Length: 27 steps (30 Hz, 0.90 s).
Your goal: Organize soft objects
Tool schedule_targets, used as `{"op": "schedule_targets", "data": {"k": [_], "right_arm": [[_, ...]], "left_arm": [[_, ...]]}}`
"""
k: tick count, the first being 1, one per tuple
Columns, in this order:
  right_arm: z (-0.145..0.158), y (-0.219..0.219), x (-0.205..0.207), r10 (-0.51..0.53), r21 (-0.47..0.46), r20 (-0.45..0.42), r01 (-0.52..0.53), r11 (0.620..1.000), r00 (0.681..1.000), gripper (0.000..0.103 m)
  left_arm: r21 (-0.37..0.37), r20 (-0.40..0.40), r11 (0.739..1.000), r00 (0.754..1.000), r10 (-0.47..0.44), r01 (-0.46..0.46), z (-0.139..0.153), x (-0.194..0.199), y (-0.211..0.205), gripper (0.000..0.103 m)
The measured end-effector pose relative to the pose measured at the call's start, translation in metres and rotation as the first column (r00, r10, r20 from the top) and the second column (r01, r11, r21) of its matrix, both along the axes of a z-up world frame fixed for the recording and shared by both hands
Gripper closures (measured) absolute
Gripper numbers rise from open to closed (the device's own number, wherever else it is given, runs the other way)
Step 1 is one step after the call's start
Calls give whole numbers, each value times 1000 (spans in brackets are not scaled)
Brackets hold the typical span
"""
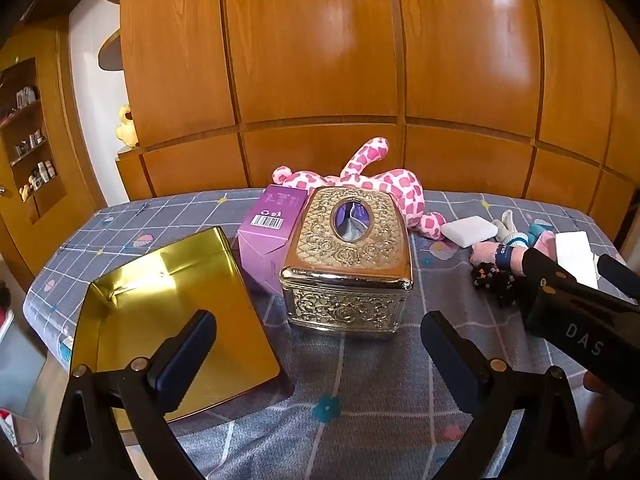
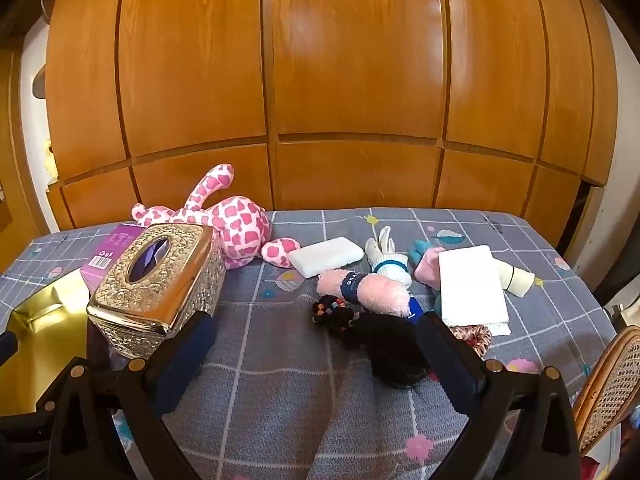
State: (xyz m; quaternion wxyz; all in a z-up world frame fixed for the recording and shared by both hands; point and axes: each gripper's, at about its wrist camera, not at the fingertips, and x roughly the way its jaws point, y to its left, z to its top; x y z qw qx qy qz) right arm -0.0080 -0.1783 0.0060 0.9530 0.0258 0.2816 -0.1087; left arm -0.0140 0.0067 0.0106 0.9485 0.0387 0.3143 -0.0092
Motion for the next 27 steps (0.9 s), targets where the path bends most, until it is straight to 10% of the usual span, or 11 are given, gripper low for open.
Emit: {"op": "schedule_targets", "data": {"k": [27], "right_arm": [[2,0,0,-4,2,1,4,1000,1000,0]], "left_arm": [[-1,-1,1000,1000,8,-8,2,-3,3,1]]}}
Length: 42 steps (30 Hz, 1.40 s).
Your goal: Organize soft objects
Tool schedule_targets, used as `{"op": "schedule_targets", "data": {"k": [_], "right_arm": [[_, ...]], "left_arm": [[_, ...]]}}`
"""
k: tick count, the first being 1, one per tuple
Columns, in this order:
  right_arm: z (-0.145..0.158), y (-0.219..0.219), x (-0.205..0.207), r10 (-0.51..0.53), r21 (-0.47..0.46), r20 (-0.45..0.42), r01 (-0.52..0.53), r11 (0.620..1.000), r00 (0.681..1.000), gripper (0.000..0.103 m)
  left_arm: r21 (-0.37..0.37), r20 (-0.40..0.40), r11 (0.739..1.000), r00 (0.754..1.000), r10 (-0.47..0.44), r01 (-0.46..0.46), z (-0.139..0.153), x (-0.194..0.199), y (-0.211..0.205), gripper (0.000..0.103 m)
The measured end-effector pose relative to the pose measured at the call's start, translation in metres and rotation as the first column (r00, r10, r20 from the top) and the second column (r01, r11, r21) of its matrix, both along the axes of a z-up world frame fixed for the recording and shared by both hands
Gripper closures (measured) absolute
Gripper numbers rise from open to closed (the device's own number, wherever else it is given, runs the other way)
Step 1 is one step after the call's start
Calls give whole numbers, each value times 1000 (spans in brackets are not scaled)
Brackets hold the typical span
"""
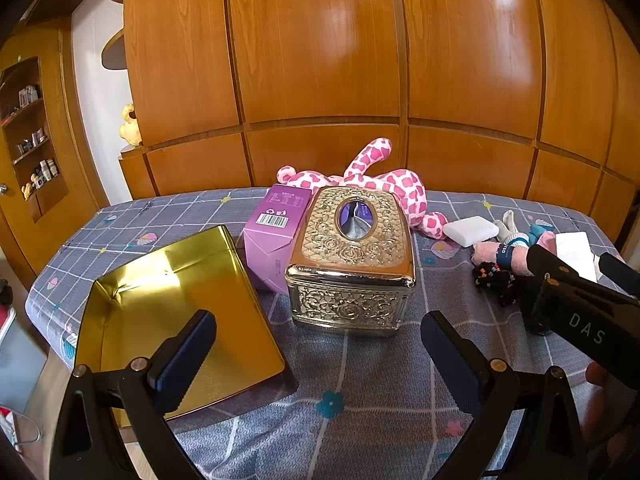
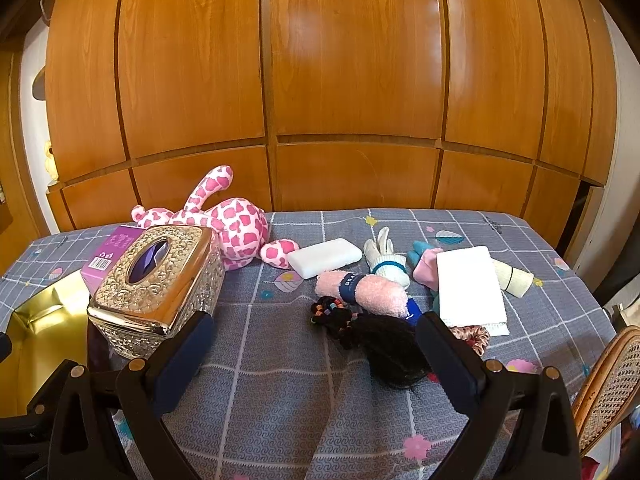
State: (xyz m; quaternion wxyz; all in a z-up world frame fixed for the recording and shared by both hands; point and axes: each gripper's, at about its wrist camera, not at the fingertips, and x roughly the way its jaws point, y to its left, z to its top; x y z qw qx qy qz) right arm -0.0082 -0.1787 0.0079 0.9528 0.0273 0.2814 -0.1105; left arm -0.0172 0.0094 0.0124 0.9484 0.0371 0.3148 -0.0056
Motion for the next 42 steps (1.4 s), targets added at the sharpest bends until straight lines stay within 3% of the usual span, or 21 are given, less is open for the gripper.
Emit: {"op": "schedule_targets", "data": {"k": [23,38,42], "right_arm": [[6,-45,1,-100,-11,3,100,995,995,0],[5,-129,4,-250,60,-27,251,966,968,0],[1,-155,7,-291,102,-41,293,951,956,0]], "left_arm": [[6,-9,999,999,-50,50,3,2,-11,0],[51,-16,985,987,-161,162,6,5,-41,0],[-7,-30,967,966,-255,255,8,8,-51,0]]}}
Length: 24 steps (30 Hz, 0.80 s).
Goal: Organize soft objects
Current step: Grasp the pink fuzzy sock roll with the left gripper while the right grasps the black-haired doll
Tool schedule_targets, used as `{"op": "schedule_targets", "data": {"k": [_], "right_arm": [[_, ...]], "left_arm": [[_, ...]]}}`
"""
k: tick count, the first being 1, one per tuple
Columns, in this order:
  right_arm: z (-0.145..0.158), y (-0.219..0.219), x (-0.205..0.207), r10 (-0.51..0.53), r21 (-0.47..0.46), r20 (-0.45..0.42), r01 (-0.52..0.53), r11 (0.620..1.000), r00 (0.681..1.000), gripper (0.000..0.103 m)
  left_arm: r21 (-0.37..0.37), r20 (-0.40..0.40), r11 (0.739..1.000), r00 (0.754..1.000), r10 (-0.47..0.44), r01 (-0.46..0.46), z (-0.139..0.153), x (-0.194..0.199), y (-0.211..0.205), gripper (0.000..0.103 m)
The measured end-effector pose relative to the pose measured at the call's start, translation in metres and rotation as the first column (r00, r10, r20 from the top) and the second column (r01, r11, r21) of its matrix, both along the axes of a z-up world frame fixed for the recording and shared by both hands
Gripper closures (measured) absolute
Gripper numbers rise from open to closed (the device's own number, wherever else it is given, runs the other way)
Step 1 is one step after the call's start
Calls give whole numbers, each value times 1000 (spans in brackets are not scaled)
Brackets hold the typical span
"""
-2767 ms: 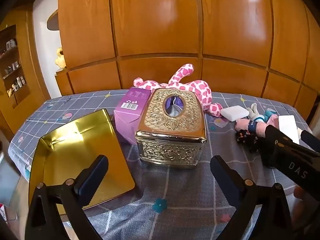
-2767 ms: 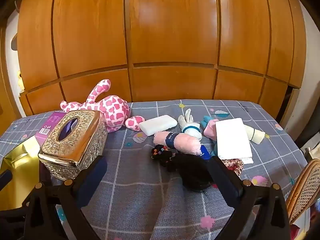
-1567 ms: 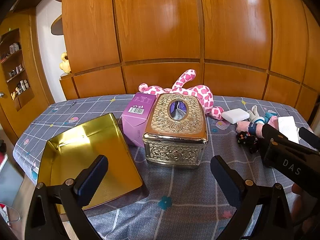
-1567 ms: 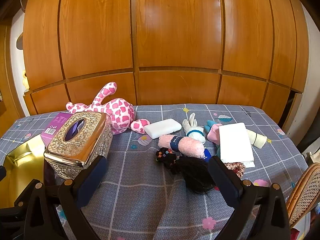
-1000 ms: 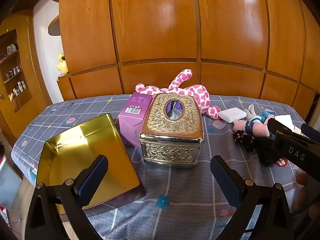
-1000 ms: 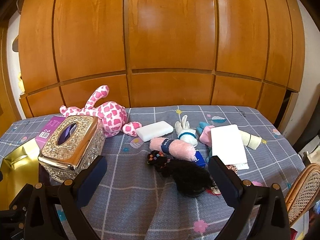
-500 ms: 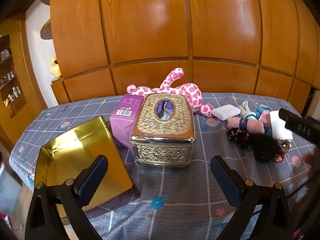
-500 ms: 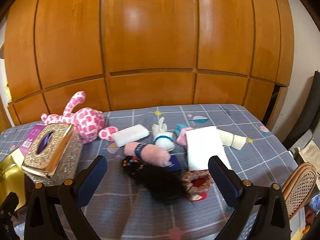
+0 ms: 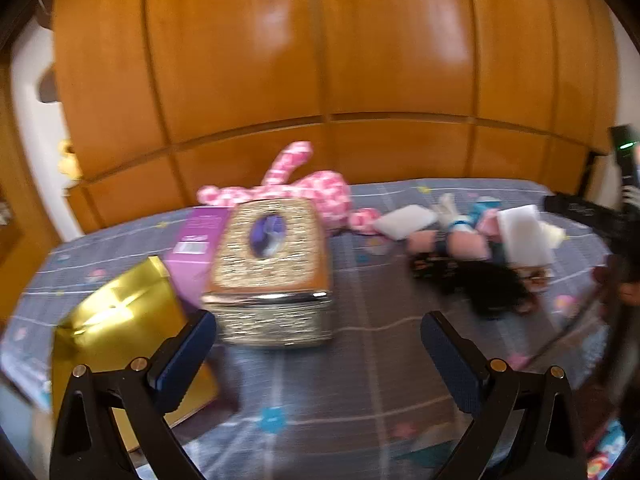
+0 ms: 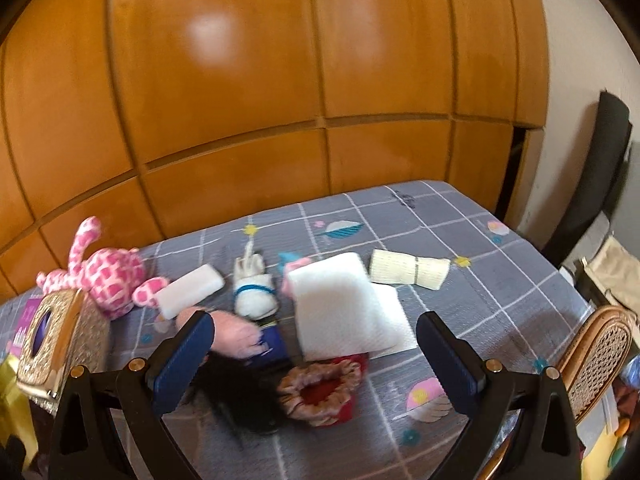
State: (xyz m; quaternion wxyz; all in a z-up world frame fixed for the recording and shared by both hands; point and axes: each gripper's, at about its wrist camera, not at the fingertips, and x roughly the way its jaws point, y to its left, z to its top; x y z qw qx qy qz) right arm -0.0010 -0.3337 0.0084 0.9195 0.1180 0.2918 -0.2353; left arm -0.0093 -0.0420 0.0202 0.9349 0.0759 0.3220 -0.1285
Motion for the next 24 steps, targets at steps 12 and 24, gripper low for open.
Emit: {"op": "schedule_targets", "data": {"k": [12,24], "right_arm": [[-27,-62,2,-64,228,65,48,972,996,0],[-30,-80,-18,-136,381,186,56,923,973,0]], "left_arm": [[26,-75,988,986,-147,150,-11,15,-58,0],[-75,-258,950,914,-312,303,-44,56,-119,14]]}}
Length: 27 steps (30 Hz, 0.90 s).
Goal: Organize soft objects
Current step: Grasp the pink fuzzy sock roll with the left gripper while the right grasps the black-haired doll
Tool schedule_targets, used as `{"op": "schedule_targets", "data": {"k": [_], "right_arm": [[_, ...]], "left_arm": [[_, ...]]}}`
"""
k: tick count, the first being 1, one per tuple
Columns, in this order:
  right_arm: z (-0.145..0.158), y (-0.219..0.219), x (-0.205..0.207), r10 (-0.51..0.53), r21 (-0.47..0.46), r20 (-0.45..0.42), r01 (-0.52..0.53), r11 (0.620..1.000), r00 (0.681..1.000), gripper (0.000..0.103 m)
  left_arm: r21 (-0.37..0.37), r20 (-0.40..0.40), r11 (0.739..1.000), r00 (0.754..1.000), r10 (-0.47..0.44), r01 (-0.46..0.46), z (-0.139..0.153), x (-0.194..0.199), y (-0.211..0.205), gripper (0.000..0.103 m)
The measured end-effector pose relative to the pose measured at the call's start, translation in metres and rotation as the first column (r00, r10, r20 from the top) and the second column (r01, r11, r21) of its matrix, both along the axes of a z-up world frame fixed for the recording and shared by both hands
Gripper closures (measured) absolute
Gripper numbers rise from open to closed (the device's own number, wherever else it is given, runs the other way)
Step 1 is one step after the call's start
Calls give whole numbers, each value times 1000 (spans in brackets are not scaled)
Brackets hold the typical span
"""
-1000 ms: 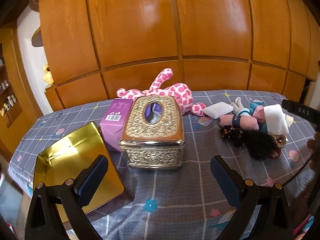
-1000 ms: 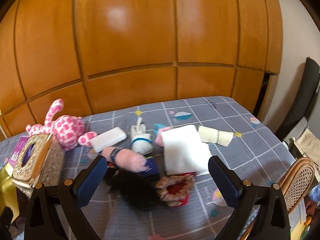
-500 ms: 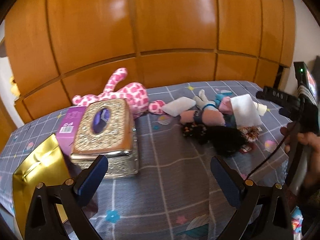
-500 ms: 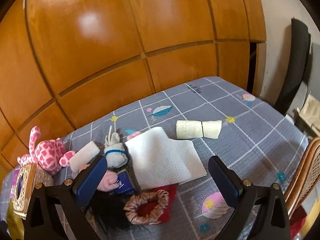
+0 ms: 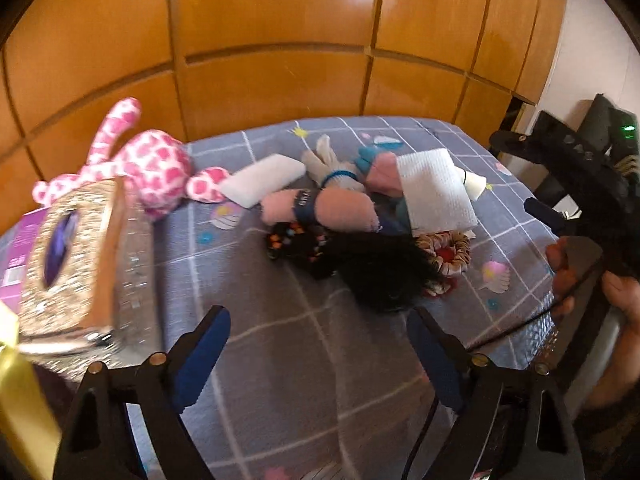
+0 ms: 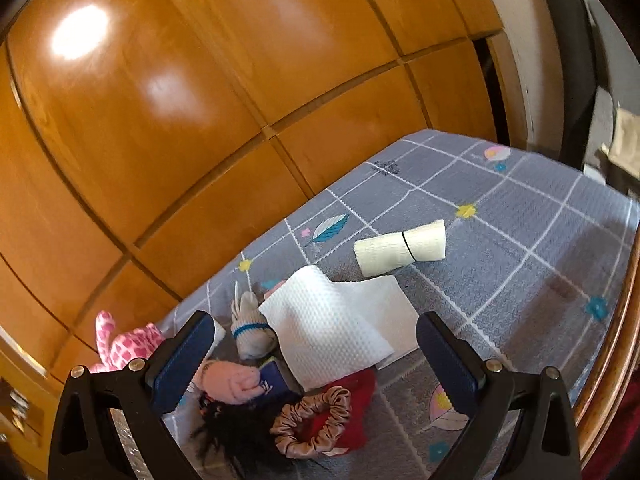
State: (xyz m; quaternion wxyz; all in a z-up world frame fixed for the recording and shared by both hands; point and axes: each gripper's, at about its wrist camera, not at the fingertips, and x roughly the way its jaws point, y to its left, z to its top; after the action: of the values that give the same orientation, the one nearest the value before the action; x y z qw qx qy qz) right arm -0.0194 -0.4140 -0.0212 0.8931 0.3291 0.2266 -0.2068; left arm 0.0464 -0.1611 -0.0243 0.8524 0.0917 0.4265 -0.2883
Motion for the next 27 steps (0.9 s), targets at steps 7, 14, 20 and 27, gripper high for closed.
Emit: {"op": "schedule_targets", "data": {"k": [7,14,20,27], "right_arm": [[-2,-1,2,15,26,5,-15,1000,1000,0],[-5,0,5,34,37,1,-34,999,999,0],[-7,1,7,55,43,-3,-55,998,998,0],[-8,0,9,58,52,-9,-58,997,998,0]], "left_arm": [[-51,-105,999,994,-1,-4,-16,29,-26,27],[-117,-210,985,973,98,-125,-14,83,-34,33],[-87,-341,973,925,171,-212,-30,131,-57,25],[38,-386,980,902,195,-196,-60,160,-91,39]]}}
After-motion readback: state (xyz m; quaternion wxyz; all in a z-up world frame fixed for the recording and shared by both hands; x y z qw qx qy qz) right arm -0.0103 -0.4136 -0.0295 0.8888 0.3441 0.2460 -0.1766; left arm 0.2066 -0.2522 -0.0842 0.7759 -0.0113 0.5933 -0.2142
